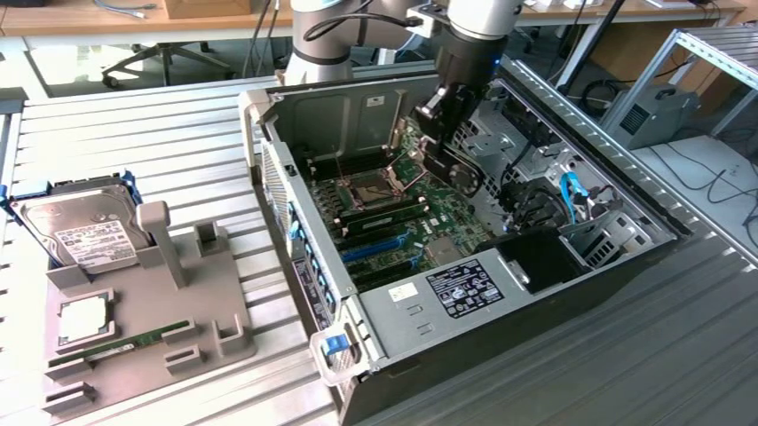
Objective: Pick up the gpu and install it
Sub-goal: 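Insert the gpu into the slot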
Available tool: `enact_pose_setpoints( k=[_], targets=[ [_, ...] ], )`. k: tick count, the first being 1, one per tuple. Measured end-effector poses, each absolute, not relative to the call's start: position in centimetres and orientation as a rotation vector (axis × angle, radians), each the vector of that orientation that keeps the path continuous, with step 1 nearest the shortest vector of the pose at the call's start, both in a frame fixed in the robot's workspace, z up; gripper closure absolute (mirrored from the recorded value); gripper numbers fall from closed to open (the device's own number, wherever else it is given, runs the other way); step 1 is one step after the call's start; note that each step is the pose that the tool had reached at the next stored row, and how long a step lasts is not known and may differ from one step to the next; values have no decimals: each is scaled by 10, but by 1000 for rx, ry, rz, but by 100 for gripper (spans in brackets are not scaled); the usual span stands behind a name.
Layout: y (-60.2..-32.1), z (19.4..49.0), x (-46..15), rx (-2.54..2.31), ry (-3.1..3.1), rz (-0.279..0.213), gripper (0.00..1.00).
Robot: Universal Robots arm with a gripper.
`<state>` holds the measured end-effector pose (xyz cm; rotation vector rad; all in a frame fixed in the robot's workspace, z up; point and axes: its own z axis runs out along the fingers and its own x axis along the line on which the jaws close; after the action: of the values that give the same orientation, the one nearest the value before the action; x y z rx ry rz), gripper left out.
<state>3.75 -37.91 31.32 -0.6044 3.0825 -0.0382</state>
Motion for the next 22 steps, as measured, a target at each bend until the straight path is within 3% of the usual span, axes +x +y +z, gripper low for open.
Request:
enact_pose_setpoints(
  k=[22],
  targets=[
    [-377, 313, 37, -1208, 2894, -37, 73]
  ],
)
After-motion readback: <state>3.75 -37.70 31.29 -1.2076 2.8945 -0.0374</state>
